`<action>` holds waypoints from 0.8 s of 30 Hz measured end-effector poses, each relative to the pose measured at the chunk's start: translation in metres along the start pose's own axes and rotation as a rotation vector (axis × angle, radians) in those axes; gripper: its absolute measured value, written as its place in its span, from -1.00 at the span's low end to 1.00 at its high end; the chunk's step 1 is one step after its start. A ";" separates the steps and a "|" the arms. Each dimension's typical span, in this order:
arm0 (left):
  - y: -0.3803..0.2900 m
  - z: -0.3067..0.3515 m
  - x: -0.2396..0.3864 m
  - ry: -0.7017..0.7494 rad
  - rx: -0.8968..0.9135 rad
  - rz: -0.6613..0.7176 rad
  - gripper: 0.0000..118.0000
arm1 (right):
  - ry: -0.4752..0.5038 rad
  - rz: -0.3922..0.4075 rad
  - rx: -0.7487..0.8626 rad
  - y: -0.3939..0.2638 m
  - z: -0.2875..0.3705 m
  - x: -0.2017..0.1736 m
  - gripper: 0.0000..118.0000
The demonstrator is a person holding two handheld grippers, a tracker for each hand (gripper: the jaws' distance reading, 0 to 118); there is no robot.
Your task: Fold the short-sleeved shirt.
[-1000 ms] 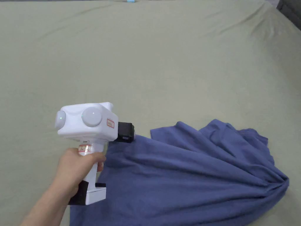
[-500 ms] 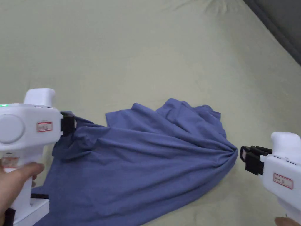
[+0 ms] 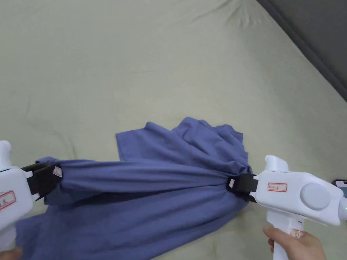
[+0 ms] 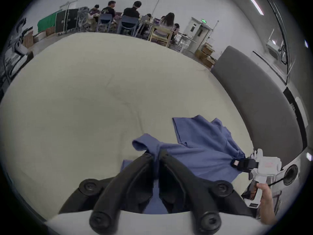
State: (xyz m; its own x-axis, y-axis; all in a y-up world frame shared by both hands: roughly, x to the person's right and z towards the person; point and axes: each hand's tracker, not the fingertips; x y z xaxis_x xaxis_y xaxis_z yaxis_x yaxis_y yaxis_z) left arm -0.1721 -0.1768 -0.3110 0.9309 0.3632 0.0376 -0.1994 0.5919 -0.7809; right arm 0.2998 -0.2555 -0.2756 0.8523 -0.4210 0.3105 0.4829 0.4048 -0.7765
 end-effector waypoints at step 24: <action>0.209 0.280 0.056 -0.154 0.772 -0.201 -0.97 | 0.233 0.583 0.725 0.136 0.271 -0.237 -0.79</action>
State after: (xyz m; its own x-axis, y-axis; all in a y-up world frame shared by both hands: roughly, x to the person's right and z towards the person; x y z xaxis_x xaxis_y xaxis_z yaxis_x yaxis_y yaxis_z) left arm -0.2469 0.1690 -0.2975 0.9301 0.2592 0.2604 -0.2404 0.9653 -0.1022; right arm 0.2182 0.1194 -0.3061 0.9743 -0.1132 -0.1950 0.0686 0.9727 -0.2216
